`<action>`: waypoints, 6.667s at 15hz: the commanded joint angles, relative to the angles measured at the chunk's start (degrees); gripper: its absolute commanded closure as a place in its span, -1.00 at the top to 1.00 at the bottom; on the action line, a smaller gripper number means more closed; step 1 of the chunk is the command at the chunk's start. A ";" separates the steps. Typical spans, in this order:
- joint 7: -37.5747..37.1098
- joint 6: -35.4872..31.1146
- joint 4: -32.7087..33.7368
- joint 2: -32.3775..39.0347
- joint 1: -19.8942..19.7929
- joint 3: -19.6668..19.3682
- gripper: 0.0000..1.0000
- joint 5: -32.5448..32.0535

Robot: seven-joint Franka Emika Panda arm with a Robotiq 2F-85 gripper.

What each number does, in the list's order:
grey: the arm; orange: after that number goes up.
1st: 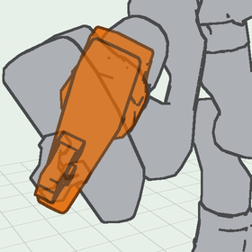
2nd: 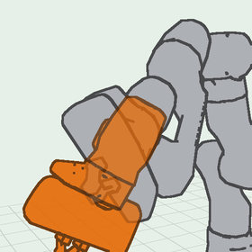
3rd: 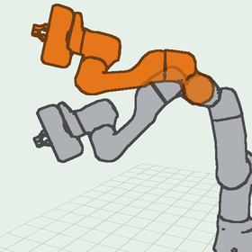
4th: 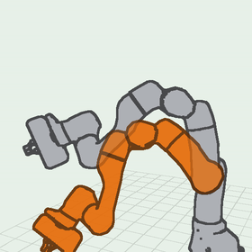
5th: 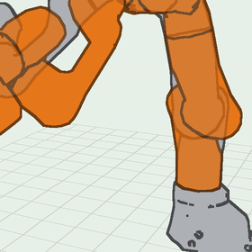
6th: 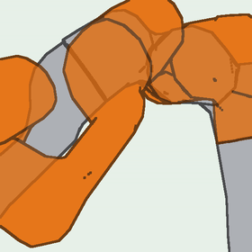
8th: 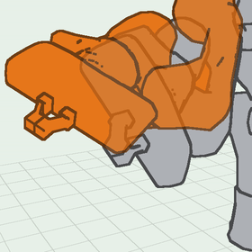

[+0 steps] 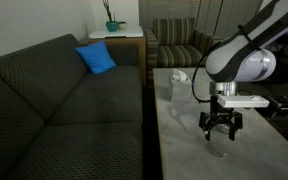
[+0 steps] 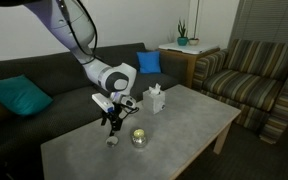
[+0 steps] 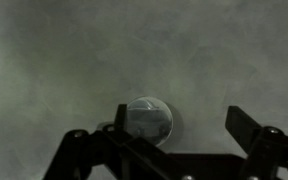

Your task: Put the silver lid on top of the silver candle container

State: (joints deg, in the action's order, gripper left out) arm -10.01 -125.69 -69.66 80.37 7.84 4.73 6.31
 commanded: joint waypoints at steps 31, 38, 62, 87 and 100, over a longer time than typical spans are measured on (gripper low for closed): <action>-0.19 -13.31 -3.47 4.64 1.48 -3.35 -0.19 -1.89; -5.06 -14.48 -3.62 4.64 6.17 -6.45 -0.19 -3.92; -20.83 -31.99 -18.49 -1.10 18.23 -16.69 -0.19 -7.55; -12.17 -46.47 -43.09 -21.03 12.87 -17.43 -0.19 2.01; -1.02 -27.95 -34.86 -20.93 5.40 -12.73 -0.19 -5.00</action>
State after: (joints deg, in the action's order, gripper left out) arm -16.49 -162.90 -108.95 59.29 17.72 -10.31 4.54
